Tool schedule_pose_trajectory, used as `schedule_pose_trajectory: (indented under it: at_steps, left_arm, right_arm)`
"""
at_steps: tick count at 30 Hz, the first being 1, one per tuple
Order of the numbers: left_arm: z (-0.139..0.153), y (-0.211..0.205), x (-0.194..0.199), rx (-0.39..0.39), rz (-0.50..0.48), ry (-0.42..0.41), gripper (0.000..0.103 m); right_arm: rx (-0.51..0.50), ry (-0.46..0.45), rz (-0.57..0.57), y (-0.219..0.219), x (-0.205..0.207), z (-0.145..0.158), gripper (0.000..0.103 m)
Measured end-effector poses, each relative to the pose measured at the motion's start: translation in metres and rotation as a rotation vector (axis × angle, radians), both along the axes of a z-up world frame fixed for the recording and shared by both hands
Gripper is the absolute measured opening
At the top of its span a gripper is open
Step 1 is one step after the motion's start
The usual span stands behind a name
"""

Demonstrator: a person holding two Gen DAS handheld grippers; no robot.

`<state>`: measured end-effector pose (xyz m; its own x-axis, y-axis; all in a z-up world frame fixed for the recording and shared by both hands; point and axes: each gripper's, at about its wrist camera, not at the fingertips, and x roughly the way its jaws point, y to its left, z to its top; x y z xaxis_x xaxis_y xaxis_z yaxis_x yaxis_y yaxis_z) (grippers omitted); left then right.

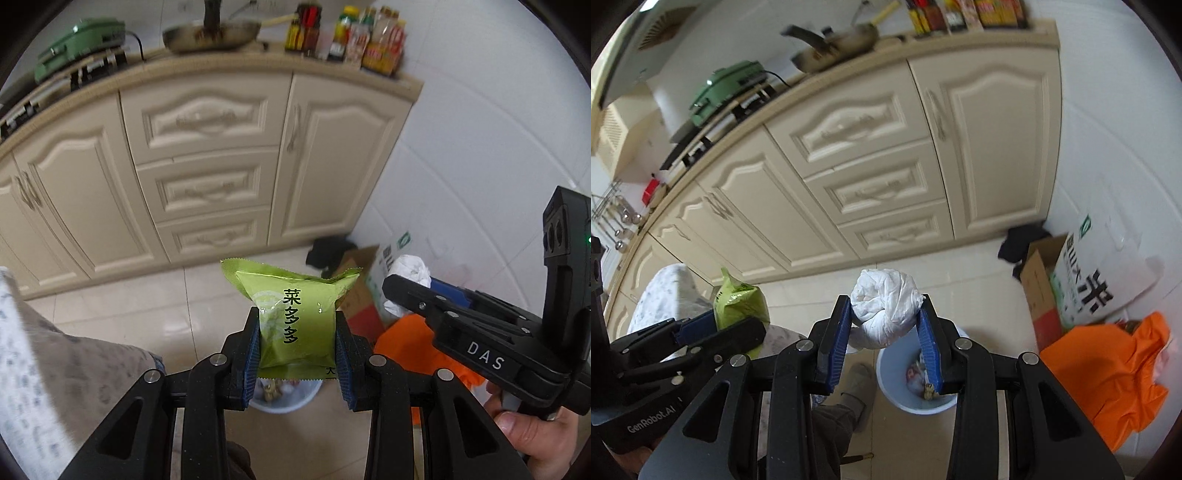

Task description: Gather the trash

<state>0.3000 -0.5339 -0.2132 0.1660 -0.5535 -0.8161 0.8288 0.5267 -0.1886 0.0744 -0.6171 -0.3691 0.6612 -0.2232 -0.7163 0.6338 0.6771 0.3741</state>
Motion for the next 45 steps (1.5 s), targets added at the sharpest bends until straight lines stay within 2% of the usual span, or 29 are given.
schedule_pose_trajectory:
  at_steps: [5,6,7,9,10,12,14,17,21,26,32,38,45]
  left_arm:
    - [-0.032,-0.039,0.028,0.072,-0.007,0.056,0.036]
    - [-0.037,-0.050,0.031,0.088,-0.004,0.058,0.043]
    - [-0.042,-0.059,0.037,0.109,0.004,0.051,0.048]
    - [-0.049,-0.068,0.042,0.132,0.022,0.044,0.080]
    - [-0.051,-0.072,0.045,0.135,0.031,0.043,0.084]
    - [-0.053,-0.076,0.042,0.135,0.043,0.032,0.092]
    - [-0.052,-0.079,0.044,0.147,0.059,0.016,0.096]
    - [-0.049,-0.075,0.033,0.160,0.094,-0.034,0.102]
    - [-0.036,-0.070,0.013,0.143,0.110,-0.098,0.102]
    - [-0.009,-0.026,-0.018,0.096,0.116,-0.130,0.102]
    - [0.044,0.043,-0.044,0.005,0.155,-0.188,0.102]
    - [0.106,0.148,-0.072,-0.117,0.284,-0.285,0.102]
    - [0.153,0.277,-0.118,-0.203,0.442,-0.378,0.102]
  right_arm:
    - [0.065,0.030,0.000,-0.018,0.014,-0.033,0.038]
    - [0.073,0.041,-0.001,-0.021,0.016,-0.038,0.043]
    - [0.083,0.048,-0.003,-0.023,0.018,-0.043,0.048]
    - [0.110,0.055,-0.012,-0.027,0.020,-0.055,0.076]
    - [0.116,0.059,-0.025,-0.029,0.019,-0.059,0.080]
    - [0.120,0.064,-0.047,-0.031,0.017,-0.063,0.094]
    - [0.120,0.067,-0.074,-0.031,0.012,-0.064,0.103]
    - [0.119,0.089,-0.107,-0.032,0.008,-0.064,0.103]
    - [0.105,0.107,-0.111,-0.028,0.005,-0.055,0.103]
    - [0.071,0.095,-0.095,-0.014,0.005,-0.031,0.103]
    - [0.010,0.051,-0.077,0.014,0.002,0.016,0.103]
    - [-0.098,-0.006,0.004,0.070,0.014,0.078,0.103]
    - [-0.211,-0.103,0.141,0.158,0.040,0.143,0.103]
